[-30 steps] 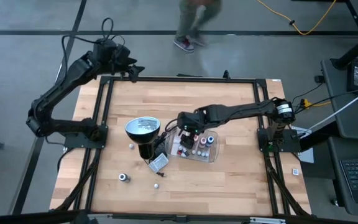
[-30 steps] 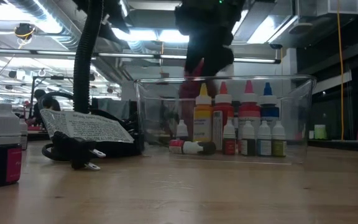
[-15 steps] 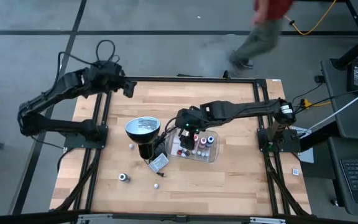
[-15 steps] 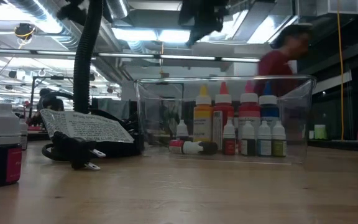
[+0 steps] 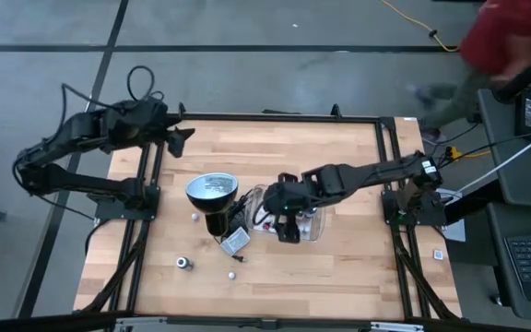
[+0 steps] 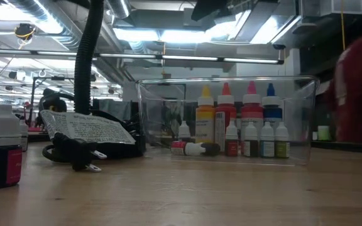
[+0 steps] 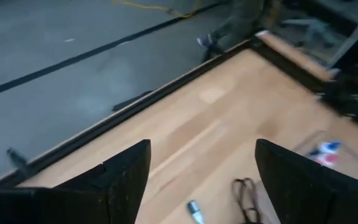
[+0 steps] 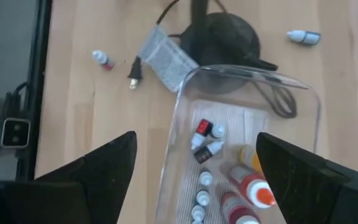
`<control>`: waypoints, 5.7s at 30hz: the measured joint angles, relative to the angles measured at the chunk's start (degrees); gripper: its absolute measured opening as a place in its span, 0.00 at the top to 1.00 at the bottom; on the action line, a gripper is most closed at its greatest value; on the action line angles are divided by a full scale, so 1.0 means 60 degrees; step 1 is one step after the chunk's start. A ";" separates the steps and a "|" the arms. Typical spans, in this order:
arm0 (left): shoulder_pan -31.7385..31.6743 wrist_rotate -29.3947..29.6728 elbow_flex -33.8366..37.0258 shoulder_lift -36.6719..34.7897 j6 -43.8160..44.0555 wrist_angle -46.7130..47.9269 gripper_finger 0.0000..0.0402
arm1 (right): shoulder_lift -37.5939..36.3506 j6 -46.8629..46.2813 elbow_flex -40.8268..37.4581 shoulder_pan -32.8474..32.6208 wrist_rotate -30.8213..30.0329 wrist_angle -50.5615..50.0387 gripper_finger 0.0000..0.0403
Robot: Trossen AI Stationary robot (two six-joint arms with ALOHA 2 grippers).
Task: Pick & Place food coloring
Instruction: Put the big purple food coloring bottle into the transparent bin
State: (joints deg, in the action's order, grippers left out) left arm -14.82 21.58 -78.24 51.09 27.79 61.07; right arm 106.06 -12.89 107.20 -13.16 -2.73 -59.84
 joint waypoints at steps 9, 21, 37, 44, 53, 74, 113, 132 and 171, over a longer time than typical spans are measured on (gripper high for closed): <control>0.0355 -0.1432 -0.2118 0.0026 -0.0874 0.0926 0.30 | 0.0000 -0.0394 0.0000 -0.0361 0.0074 -0.0016 0.18; 0.1732 -0.3352 -0.3246 0.0146 -0.0189 0.3808 0.30 | 0.0000 -0.1591 -0.0007 -0.0673 -0.0112 0.0028 0.18; 0.4475 -0.2209 -0.3220 0.0545 0.3605 0.4828 0.34 | 0.0000 -0.2826 -0.0011 -0.0774 -0.1143 0.0048 0.18; 0.6242 -0.1530 -0.3215 0.1171 0.5730 0.4822 0.39 | 0.0000 -0.2718 -0.0011 -0.0775 -0.1116 0.0040 0.18; 0.8585 -0.0562 -0.3209 0.2075 0.9314 0.4804 0.39 | 0.0000 -0.1724 -0.0011 -0.0777 -0.0578 -0.0521 0.18; 1.2299 0.2125 -0.3209 0.6157 1.6405 0.4821 0.39 | 0.0000 -0.0774 -0.0018 -0.0792 -0.0116 -0.0768 0.18; 1.2967 -0.1104 -0.3209 1.0903 1.7709 0.2391 0.45 | 0.0000 0.0301 -0.0018 -0.0752 0.0143 -0.1008 0.18; 1.2196 -0.1636 -0.3213 1.2568 1.8077 0.3591 0.33 | 0.0000 0.0450 -0.0016 -0.0745 -0.0693 -0.0910 0.18; 1.1892 -0.1074 -0.1356 1.2626 1.8190 0.3405 0.44 | 0.0000 -0.1114 -0.0015 -0.0712 -0.0877 -0.0421 0.18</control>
State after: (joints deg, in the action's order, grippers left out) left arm 56.53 15.13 -86.37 126.85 136.93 81.50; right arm 106.06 -19.58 107.11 -17.43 -7.99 -62.37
